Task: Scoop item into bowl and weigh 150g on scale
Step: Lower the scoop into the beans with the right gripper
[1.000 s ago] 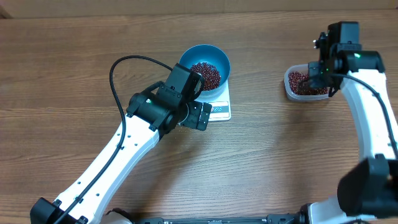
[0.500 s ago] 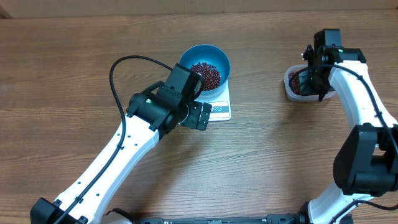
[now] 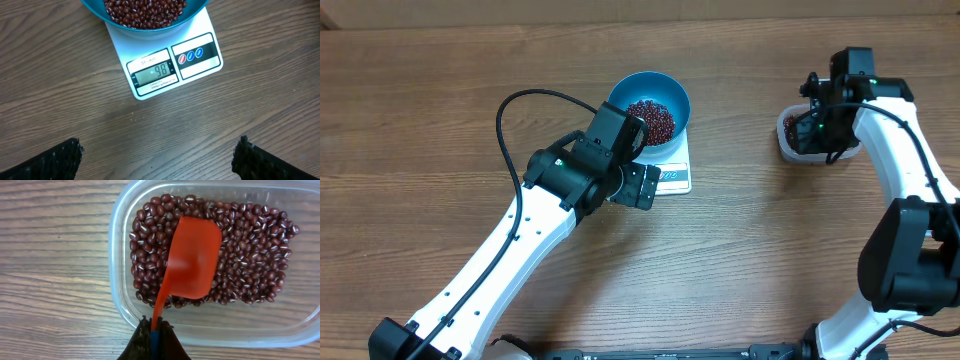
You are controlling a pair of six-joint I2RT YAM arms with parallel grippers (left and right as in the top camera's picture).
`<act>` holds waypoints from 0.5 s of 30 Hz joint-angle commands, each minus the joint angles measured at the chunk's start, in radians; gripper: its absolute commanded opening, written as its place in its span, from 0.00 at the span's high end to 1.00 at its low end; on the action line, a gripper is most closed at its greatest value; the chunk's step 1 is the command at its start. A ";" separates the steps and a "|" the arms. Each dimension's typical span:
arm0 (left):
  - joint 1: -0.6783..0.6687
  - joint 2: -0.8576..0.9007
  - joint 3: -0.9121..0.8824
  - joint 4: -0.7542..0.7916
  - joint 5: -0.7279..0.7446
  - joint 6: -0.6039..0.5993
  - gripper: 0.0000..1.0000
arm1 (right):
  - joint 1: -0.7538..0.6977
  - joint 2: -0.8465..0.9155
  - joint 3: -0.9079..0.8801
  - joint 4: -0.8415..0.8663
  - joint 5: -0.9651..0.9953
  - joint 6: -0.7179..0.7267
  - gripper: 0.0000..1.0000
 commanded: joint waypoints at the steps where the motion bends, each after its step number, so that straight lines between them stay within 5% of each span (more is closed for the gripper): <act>1: 0.001 -0.008 -0.006 0.002 -0.010 0.014 0.01 | -0.024 0.003 -0.002 0.009 -0.151 -0.011 0.96; 15: 0.001 -0.008 -0.006 0.002 -0.010 0.014 0.01 | -0.151 0.003 -0.002 0.001 -0.386 -0.074 0.97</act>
